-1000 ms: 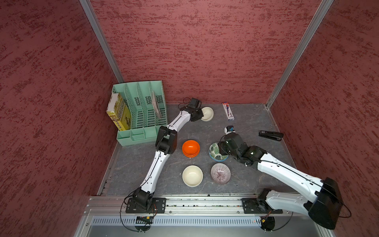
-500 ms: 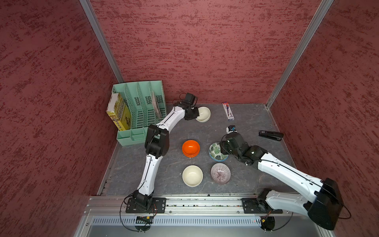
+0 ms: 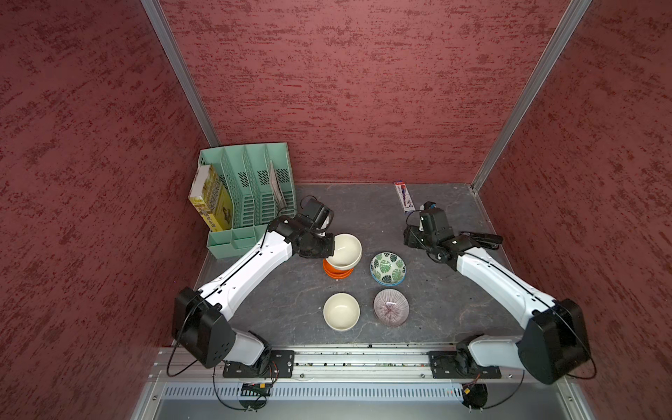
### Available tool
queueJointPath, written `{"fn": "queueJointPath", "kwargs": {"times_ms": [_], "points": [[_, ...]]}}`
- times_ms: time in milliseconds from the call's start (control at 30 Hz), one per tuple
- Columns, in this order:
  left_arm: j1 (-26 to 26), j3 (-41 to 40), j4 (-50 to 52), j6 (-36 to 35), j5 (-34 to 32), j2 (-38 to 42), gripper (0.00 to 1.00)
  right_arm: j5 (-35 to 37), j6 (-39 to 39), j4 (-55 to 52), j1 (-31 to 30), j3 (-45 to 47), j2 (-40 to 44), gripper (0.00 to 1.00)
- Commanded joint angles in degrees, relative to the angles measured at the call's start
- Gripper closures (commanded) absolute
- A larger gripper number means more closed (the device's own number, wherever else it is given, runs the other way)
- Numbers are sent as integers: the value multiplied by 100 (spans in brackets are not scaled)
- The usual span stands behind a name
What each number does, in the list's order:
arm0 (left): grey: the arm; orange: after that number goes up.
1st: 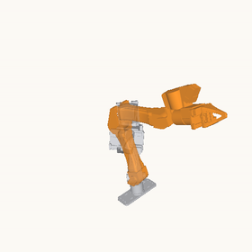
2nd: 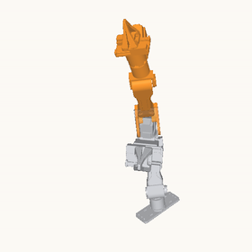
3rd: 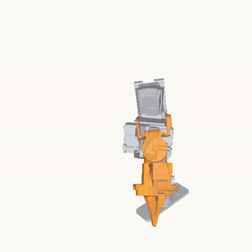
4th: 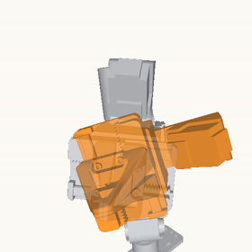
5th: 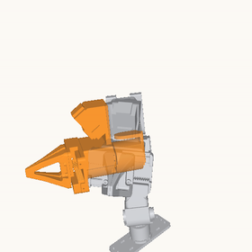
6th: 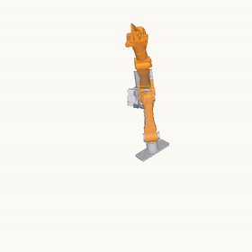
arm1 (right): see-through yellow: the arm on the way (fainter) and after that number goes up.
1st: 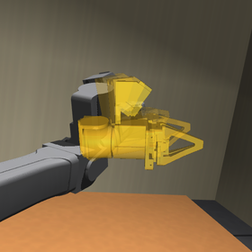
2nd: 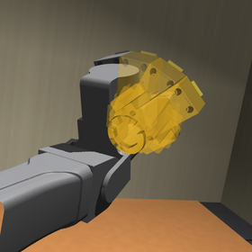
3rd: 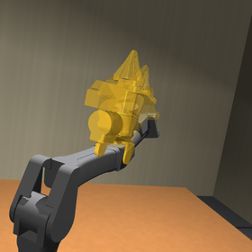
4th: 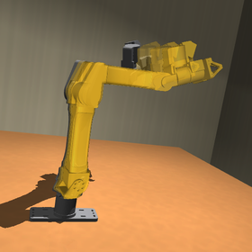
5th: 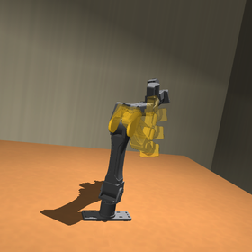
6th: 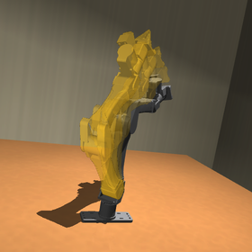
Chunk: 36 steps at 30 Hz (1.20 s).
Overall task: Stack the bowls
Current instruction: Place the bowl in the bowl.
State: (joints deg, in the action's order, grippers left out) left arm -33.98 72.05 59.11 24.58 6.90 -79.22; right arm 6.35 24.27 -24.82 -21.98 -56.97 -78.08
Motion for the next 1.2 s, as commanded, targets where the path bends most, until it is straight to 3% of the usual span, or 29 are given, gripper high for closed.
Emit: {"fn": "queueJointPath", "kwargs": {"times_ms": [0, 367, 733, 1167], "points": [[-355, -245, 329, 391, -84, 570, 100, -296, -156, 140, 63, -207, -115, 37], [-1465, -882, 713, 1072, -390, 634, 100, -523, -227, 197, 71, -271, -143, 37], [-1620, -1491, 46, 1303, -449, 413, 100, -592, -271, 115, 63, -342, -16, 37], [-1665, -1655, -204, 1328, -667, 108, 100, -709, -213, 140, 8, -322, 85, 37]]}}
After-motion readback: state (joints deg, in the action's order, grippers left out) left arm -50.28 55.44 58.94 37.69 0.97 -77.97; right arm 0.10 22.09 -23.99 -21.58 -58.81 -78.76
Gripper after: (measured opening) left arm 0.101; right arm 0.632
